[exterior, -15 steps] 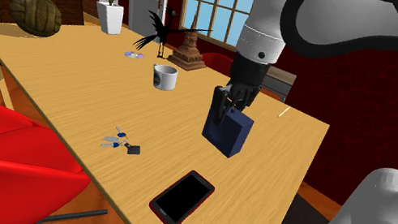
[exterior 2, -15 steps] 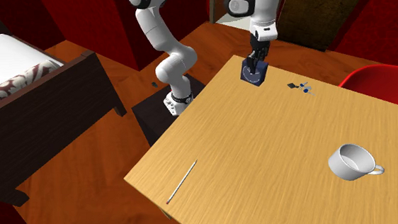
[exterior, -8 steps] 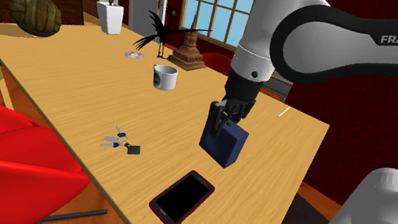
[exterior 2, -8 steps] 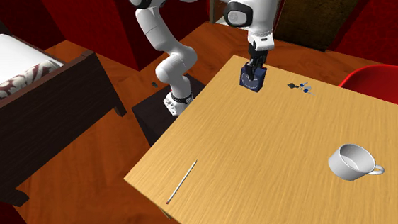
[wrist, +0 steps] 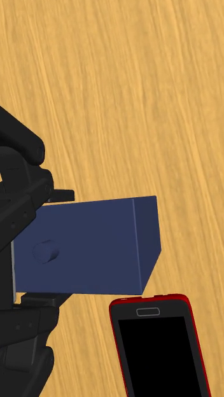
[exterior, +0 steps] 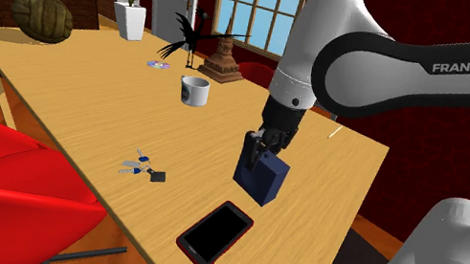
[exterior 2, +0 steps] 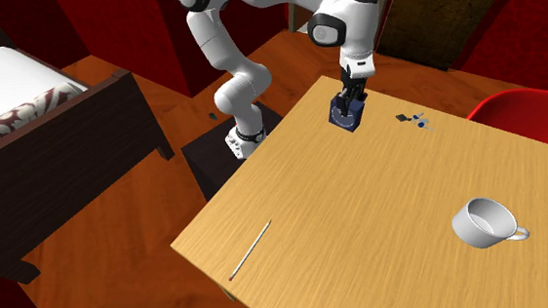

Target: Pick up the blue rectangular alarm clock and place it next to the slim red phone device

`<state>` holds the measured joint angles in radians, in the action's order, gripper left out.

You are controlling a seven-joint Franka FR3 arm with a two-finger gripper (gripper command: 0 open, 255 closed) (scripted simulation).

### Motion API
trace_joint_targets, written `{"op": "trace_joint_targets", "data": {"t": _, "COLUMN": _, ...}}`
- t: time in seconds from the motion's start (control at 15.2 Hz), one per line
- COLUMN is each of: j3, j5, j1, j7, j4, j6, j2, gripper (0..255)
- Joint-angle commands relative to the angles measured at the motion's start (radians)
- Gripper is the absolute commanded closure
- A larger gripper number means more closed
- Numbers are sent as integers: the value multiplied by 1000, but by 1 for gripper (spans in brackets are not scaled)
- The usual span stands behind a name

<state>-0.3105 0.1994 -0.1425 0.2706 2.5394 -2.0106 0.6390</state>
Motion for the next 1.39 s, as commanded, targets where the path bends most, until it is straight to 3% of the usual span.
{"op": "trace_joint_targets", "data": {"t": 0.0, "j3": 0, "j5": 0, "j1": 0, "j7": 0, "j4": 1, "j6": -1, "j2": 0, "gripper": 255}}
{"op": "trace_joint_targets", "data": {"t": 0.13, "j3": 0, "j5": 0, "j1": 0, "j7": 0, "j4": 1, "j6": -1, "j2": 0, "gripper": 255}}
{"op": "trace_joint_targets", "data": {"t": 0.2, "j3": 0, "j5": 0, "j1": 0, "j7": 0, "j4": 1, "j6": -1, "j2": 0, "gripper": 0}}
{"op": "trace_joint_targets", "data": {"t": 0.53, "j3": 0, "j5": 0, "j1": 0, "j7": 0, "j4": 1, "j6": -1, "j2": 0, "gripper": 0}}
{"op": "trace_joint_targets", "data": {"t": 0.79, "j3": 22, "j5": -14, "j1": 4, "j7": 2, "j4": -105, "j6": 135, "j2": 30, "gripper": 0}}
{"op": "trace_joint_targets", "data": {"t": 1.32, "j3": 22, "j5": -14, "j1": 4, "j7": 2, "j4": -105, "j6": 135, "j2": 30, "gripper": 0}}
